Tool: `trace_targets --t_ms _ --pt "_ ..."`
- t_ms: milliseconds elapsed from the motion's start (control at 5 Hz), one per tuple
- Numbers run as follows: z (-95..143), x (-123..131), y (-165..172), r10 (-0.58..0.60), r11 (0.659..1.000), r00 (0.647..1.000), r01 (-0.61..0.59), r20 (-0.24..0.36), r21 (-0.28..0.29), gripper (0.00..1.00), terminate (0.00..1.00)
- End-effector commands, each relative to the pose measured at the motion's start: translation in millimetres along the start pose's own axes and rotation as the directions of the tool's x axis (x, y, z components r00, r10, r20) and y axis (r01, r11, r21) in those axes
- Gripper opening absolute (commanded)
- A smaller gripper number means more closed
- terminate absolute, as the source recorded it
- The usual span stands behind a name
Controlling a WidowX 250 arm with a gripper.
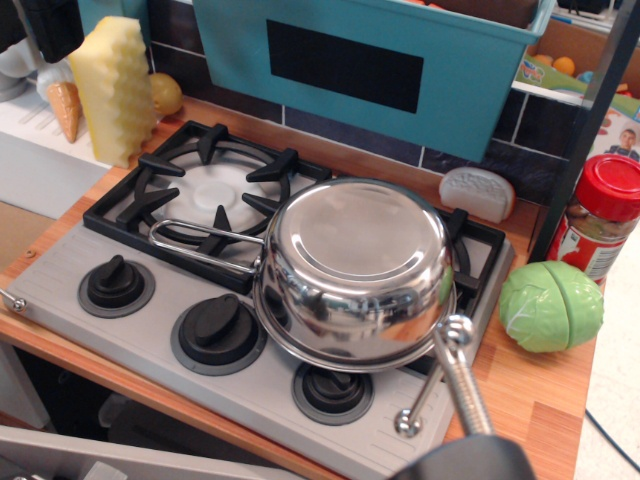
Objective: Wipe pot with sponge
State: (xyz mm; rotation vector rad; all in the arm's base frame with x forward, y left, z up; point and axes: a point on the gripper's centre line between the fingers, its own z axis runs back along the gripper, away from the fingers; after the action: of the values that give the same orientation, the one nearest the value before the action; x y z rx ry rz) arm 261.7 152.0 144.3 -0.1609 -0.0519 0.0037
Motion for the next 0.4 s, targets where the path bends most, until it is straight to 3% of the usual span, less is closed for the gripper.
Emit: trace_targets --t_ms 0,200 --pt "0.0 0.0 0.0 0.000 1.000 1.000 0.000 0.000 0.000 1.00 0.00" --pt "5.2 20.9 7.8 0.041 0.999 0.997 -0.040 0.058 -0.013 1.00 0.00"
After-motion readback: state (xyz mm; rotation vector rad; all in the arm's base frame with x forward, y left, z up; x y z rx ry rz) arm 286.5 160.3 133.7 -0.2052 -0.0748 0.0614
